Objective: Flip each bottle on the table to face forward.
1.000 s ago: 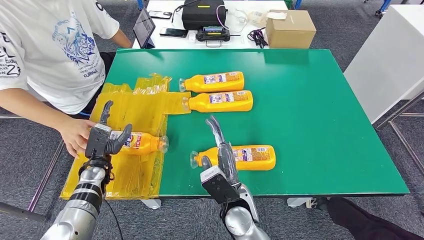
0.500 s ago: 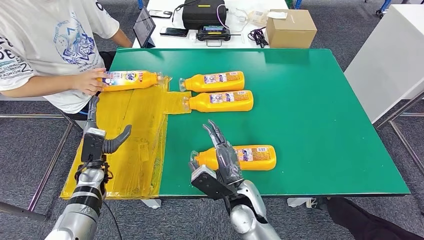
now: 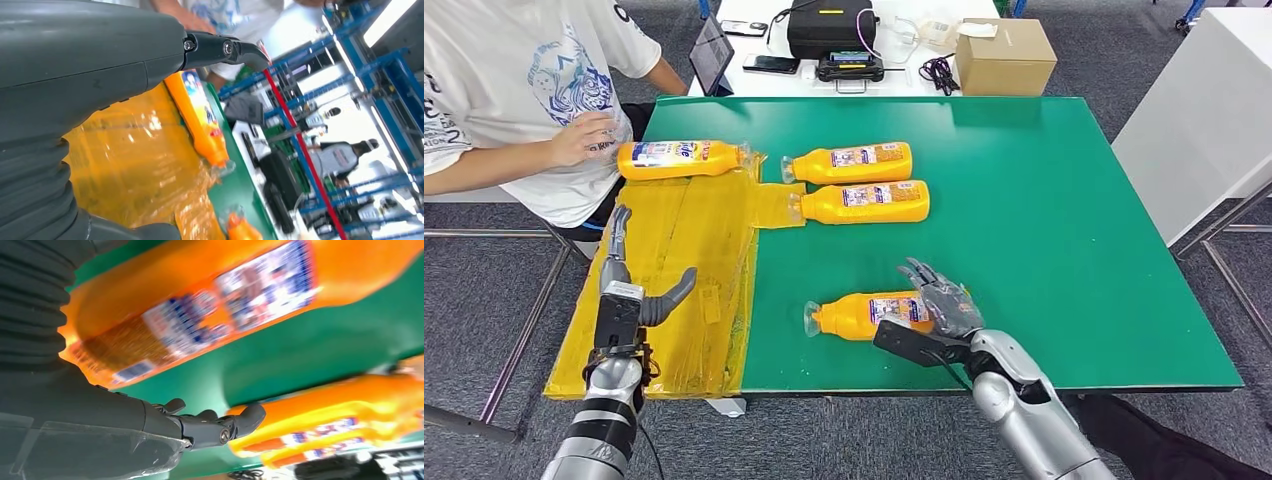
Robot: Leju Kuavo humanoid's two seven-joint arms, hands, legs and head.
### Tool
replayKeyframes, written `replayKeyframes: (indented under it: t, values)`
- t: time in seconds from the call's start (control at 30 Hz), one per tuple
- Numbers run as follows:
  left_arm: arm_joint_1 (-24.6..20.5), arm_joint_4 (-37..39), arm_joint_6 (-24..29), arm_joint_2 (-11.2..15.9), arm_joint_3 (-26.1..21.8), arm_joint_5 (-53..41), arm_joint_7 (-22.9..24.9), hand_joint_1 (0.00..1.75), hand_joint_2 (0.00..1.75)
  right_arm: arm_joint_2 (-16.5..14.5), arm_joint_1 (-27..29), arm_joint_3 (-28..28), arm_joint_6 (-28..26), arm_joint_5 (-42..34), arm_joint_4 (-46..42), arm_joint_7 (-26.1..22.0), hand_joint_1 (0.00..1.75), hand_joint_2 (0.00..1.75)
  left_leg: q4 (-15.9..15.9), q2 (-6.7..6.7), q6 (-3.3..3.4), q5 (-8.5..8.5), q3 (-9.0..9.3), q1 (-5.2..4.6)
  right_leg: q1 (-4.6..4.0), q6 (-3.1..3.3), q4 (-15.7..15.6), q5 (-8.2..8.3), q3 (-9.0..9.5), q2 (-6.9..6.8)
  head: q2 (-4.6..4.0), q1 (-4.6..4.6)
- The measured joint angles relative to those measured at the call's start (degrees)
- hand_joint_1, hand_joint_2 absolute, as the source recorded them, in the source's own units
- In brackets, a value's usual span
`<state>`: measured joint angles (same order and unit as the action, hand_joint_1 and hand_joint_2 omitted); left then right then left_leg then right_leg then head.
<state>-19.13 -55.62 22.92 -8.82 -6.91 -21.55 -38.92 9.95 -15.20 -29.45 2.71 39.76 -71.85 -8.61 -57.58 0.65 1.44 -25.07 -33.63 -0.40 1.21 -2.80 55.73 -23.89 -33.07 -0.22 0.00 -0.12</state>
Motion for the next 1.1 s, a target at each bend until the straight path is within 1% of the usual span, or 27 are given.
replayKeyframes:
  t: [0.17,0.47,0.7,0.9,1.1]
  values:
    - [0.15,0.37,-0.10,-0.20,1.91,-1.44,0.01,0.00,1.75,3.00,-0.92,-1.06,0.89,-0.89,0.32,1.01,0.00,1.75,0.00,0.01,0.00,0.00,-0.01,0.00,0.00,0.00,0.00,0.00,0.00,0.00,0.00,0.00]
    - [0.05,1.83,-0.63,-0.23,3.60,-1.73,0.00,0.00,1.75,6.48,-1.58,-2.38,2.85,-2.75,0.32,2.43,0.00,1.75,-0.01,0.01,0.00,0.00,-0.04,-0.01,0.01,0.00,0.00,0.00,-0.03,0.00,0.00,-0.01]
    - [-0.54,3.28,-1.26,-0.57,4.31,-1.36,-0.01,0.00,1.75,8.29,-2.86,-3.35,5.33,-3.98,0.47,3.41,0.00,1.75,-0.01,0.00,0.01,0.01,-0.03,-0.01,0.01,-0.01,0.00,0.01,-0.03,0.00,0.00,-0.01]
    - [-1.79,5.10,-1.94,-1.10,5.13,0.00,-0.01,0.00,1.75,9.84,-5.33,-5.77,9.11,-6.71,2.44,4.06,0.00,1.75,-0.02,0.01,0.01,0.01,-0.05,-0.01,0.01,-0.01,0.00,0.01,-0.03,0.00,0.00,-0.02]
    - [-2.74,6.79,-2.37,-1.79,6.07,0.39,-0.01,0.00,1.75,10.16,-7.60,-8.21,9.64,-6.88,5.17,5.13,0.00,1.75,-0.02,0.01,0.01,0.01,-0.05,-0.01,0.01,-0.01,0.00,0.01,-0.03,-0.01,0.00,-0.01]
